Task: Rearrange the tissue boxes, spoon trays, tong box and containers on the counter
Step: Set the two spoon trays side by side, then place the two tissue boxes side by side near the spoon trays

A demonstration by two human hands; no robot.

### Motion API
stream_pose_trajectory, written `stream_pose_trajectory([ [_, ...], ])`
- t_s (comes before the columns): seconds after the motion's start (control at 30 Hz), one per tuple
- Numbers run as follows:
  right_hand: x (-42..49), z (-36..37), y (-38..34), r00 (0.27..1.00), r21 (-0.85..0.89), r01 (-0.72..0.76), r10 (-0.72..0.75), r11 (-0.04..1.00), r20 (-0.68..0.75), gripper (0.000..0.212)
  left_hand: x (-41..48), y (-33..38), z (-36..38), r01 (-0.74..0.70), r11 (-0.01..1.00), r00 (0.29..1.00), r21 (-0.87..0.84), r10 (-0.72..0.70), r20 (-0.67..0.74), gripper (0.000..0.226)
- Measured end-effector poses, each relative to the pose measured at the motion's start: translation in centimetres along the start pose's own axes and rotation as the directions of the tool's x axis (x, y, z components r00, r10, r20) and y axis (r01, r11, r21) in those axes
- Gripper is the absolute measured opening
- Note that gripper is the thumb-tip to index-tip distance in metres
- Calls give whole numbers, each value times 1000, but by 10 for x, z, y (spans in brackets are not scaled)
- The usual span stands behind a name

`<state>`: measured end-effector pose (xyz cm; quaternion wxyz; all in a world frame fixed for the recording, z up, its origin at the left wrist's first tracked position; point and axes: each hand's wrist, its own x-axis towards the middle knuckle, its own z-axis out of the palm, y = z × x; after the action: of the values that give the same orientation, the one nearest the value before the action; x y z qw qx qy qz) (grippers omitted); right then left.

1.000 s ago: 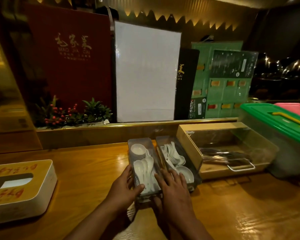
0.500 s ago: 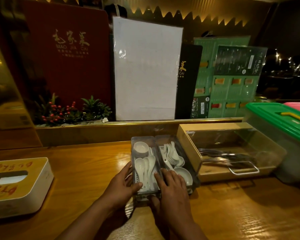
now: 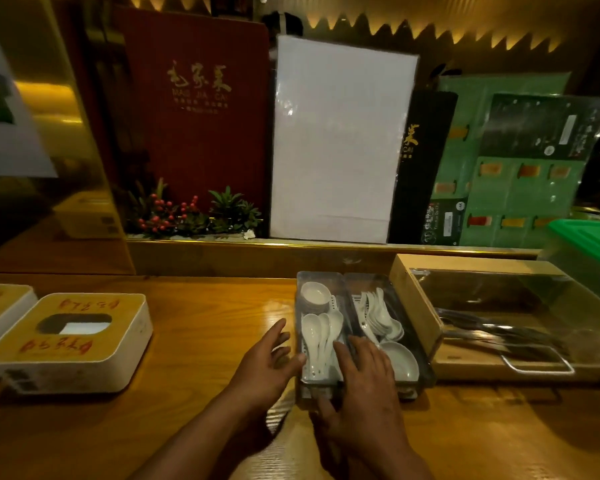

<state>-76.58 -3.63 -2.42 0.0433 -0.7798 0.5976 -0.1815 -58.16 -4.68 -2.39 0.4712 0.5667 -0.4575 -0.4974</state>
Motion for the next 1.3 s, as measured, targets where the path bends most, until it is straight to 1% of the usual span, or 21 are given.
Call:
stream_pose_trajectory([
  [0.07, 2, 2, -12, 999, 61, 48, -48, 997, 1, 80, -11, 4, -16, -22, 999, 998, 45, 24, -57, 76],
  [0.17, 6, 9, -43, 994, 156, 110, -105, 982, -39, 64, -29, 11, -57, -83, 982, 990, 170, 100, -94, 65],
  [0.23, 10, 16, -70, 989, 215, 146, -144, 966, -25, 55, -41, 17, -93, -132, 952, 979, 275, 169, -114, 57],
  [0.3, 15, 25, -103, 981, 279, 183, -191, 943, 3, 49, -53, 23, -133, -185, 895, 954, 405, 263, -144, 48],
  [0.37, 20, 36, -141, 971, 334, 217, -237, 917, 21, 50, -65, 28, -175, -208, 834, 919, 511, 345, -190, 42],
  [0.47, 28, 58, -206, 963, 379, 243, -268, 893, 13, 64, -81, 32, -238, -224, 738, 844, 636, 474, -253, 35],
  [0.53, 33, 74, -246, 965, 370, 231, -259, 900, 27, 72, -89, 34, -277, -203, 707, 790, 678, 527, -312, 30],
  [0.6, 37, 89, -278, 973, 338, 195, -224, 921, 47, 74, -91, 29, -316, -140, 699, 777, 701, 516, -359, 33],
  [0.67, 41, 98, -297, 983, 317, 159, -180, 935, 38, 70, -87, 17, -347, -27, 663, 817, 748, 446, -366, 47],
  [0.7, 42, 100, -301, 987, 304, 144, -158, 942, 21, 67, -86, 12, -359, -2, 643, 846, 766, 409, -342, 53],
  [0.73, 43, 102, -303, 990, 286, 133, -140, 949, 3, 64, -84, 8, -366, -13, 632, 870, 775, 389, -303, 57],
  [0.8, 43, 101, -303, 992, 244, 126, -123, 962, -25, 62, -80, 2, -370, -55, 627, 901, 777, 366, -232, 61],
  [0.93, 45, 90, -290, 992, 113, 125, -121, 986, -45, 58, -63, -3, -354, -88, 632, 939, 770, 312, -148, 69],
  [1.0, 47, 81, -274, 995, 65, 91, -88, 994, -49, 56, -50, -4, -338, -132, 663, 945, 737, 308, -107, 67],
  [1.1, 55, 67, -240, 998, 37, 15, -13, 999, -56, 57, -34, 0, -304, -208, 719, 947, 663, 317, -47, 63],
  [1.3, 80, 48, -173, 994, -78, -91, 86, 993, -62, 68, 14, 11, -239, -246, 739, 953, 627, 302, 17, 63],
])
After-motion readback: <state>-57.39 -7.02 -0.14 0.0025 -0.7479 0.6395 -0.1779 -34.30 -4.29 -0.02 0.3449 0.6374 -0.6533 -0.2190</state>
